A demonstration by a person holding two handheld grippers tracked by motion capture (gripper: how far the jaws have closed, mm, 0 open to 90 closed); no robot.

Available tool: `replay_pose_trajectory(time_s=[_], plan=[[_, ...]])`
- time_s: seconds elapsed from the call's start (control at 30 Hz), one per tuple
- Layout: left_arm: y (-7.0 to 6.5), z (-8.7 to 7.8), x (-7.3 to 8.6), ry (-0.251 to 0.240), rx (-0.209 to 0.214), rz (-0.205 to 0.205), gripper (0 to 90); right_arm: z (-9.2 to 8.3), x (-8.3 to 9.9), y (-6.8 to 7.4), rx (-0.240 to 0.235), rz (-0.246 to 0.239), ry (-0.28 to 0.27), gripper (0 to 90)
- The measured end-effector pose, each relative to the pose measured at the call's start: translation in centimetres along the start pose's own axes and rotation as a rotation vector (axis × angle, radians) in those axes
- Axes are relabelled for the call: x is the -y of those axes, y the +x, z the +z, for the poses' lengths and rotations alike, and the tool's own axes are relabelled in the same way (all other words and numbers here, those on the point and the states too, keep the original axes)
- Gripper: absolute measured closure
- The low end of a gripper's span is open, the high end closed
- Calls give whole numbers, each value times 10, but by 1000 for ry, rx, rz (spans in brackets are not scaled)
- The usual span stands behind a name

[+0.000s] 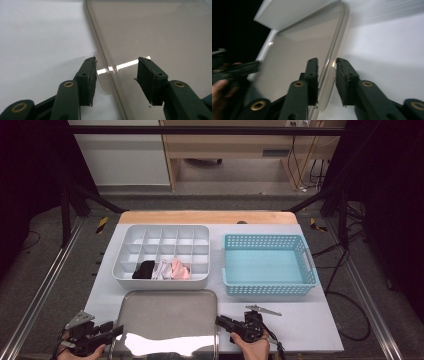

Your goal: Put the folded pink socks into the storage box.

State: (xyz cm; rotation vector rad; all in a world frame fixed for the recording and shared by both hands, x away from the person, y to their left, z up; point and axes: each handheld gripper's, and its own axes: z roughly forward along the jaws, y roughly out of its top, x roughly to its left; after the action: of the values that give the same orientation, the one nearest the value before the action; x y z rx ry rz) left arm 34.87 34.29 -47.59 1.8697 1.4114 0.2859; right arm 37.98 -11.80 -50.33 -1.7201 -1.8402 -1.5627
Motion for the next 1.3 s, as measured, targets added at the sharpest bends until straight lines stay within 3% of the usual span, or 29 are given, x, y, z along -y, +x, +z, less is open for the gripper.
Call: replay_pose_trajectory(time_s=[0.03,0.1,0.27,0.53,0.77,0.87,1.0,1.2,1.3], plan=[[0,0,0,-1,2,0,485,1,0,1,-12,6,-1,714],[0,0,0,-1,1,1,487,3,1,3,27,-54,19,713],[0,0,0,-2,1,-1,491,4,2,2,16,-52,21,667],[0,0,0,-4,4,-1,490,-2,6,5,45,-153,21,615],[0,0,0,-4,3,0,490,-11,17,10,42,-123,42,612],[0,0,0,-2,1,1,489,-14,24,11,42,-101,24,615],[0,0,0,-3,0,0,485,-13,22,13,60,-58,31,633],[1,-1,0,-2,5,-8,482,-15,15,12,32,-14,-15,682],[1,-1,0,-2,4,-11,481,-18,12,15,14,-17,-45,678]])
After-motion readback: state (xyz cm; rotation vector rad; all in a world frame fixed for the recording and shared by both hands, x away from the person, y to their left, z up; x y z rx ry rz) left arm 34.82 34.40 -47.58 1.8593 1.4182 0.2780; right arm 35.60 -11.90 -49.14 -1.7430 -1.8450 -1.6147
